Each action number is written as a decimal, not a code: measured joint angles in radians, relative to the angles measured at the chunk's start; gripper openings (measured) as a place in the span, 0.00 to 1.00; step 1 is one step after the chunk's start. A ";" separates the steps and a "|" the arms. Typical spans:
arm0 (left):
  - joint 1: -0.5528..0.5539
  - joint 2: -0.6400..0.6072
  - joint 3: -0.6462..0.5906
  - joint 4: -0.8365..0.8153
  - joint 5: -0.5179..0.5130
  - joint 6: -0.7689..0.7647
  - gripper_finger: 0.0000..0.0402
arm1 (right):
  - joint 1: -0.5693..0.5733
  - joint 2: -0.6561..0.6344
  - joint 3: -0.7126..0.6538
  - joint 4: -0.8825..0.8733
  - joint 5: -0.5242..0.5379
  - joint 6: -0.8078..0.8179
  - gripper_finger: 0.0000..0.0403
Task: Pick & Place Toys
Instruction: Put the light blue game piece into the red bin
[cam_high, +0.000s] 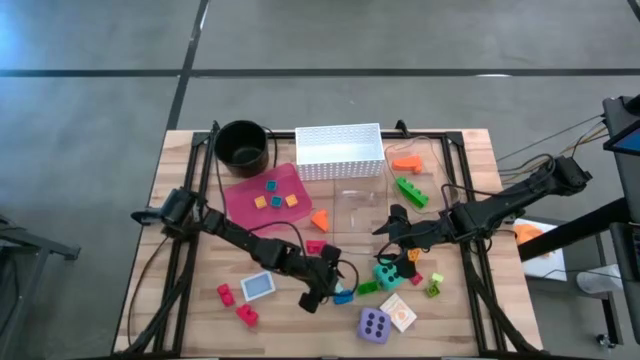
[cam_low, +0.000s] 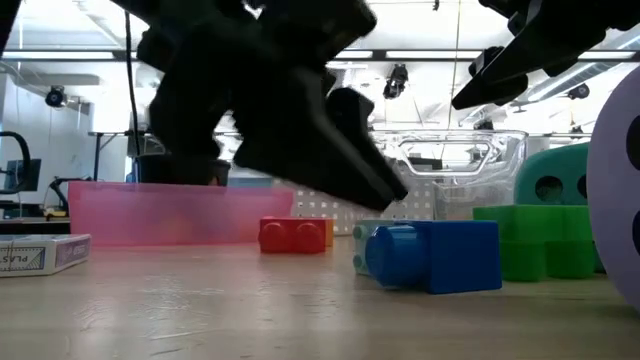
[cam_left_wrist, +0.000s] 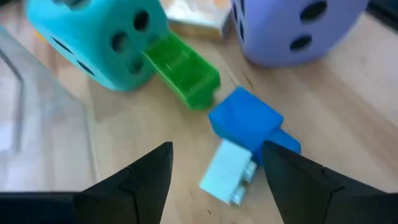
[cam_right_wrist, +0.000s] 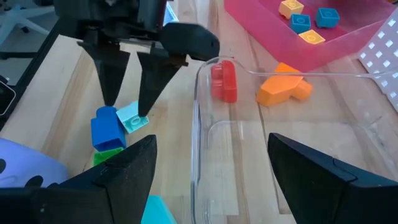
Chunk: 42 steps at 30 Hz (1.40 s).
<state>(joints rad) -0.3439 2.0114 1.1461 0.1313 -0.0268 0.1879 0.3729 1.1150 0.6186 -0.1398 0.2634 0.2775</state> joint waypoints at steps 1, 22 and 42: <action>0.001 0.005 0.000 -0.011 0.001 0.006 0.63 | 0.000 0.000 0.000 0.000 0.000 0.000 0.76; 0.010 0.072 0.008 -0.006 0.057 0.039 0.51 | 0.000 0.000 0.000 -0.003 0.000 0.000 0.76; 0.021 0.049 0.008 0.004 0.054 -0.088 0.31 | 0.000 0.000 0.000 -0.003 0.000 0.000 0.76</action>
<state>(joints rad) -0.3229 2.0601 1.1537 0.1353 0.0268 0.0998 0.3725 1.1151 0.6186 -0.1429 0.2634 0.2775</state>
